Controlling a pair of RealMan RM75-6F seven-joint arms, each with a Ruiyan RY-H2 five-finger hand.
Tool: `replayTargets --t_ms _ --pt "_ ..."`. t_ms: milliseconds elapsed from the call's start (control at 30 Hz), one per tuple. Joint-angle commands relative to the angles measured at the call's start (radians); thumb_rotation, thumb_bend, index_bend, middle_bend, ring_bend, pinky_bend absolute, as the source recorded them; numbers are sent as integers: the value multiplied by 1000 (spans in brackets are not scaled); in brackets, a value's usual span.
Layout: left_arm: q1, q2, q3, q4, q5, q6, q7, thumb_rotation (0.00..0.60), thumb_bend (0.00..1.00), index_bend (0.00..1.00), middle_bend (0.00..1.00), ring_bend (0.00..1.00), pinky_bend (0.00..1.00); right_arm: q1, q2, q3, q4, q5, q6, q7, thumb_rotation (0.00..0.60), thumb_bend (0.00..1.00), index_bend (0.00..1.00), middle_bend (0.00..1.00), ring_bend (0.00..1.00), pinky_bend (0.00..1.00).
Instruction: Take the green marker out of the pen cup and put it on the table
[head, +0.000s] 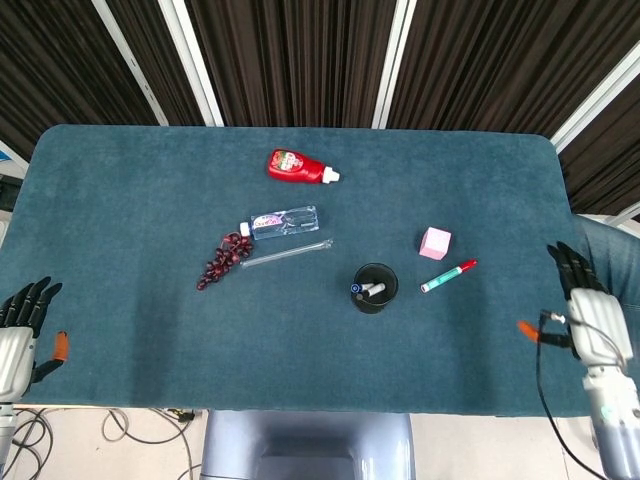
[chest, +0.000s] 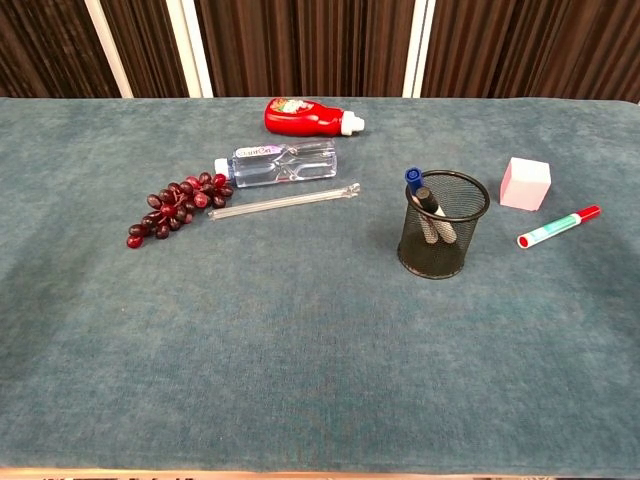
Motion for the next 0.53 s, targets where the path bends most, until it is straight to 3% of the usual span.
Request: replayTargets --t_ms 33,267,533 --pt "0 0 0 0 1 1 1 600 527 98 28 30 86 -112 -78 -97 148 -151 137 -44 600 106 0 0 2 198" --pt "-1 5 4 -7 9 -1 9 600 527 98 31 30 85 -126 -95 -115 194 -215 148 -83 600 116 0 0 2 199" --pt "0 6 8 -2 18 3 6 600 527 98 31 30 84 -125 -105 -115 203 -217 110 -99 600 119 0 0 2 198"
